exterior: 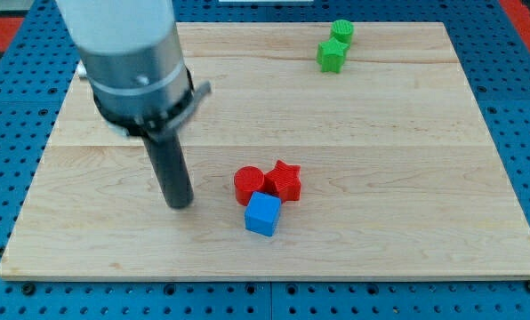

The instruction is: Separate the blue cube from the red circle

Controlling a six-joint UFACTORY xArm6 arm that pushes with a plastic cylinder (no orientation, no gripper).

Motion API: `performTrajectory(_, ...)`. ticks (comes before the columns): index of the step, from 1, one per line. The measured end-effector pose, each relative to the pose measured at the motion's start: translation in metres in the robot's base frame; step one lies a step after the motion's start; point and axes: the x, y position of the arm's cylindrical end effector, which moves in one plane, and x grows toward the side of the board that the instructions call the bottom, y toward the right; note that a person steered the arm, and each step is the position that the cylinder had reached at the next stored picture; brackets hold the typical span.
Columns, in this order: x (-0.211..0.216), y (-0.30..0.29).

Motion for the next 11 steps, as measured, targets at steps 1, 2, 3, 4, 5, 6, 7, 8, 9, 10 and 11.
performTrajectory(1,0.037,0.077)
performTrajectory(2,0.043,0.188)
performTrajectory(3,0.033,0.211)
performTrajectory(4,0.031,0.156)
performTrajectory(5,0.01,0.107)
performTrajectory(6,-0.015,0.07)
performTrajectory(7,-0.01,0.013)
performTrajectory(8,0.018,0.005)
performTrajectory(9,0.032,-0.019)
performTrajectory(10,0.007,-0.032)
performTrajectory(11,-0.026,-0.045)
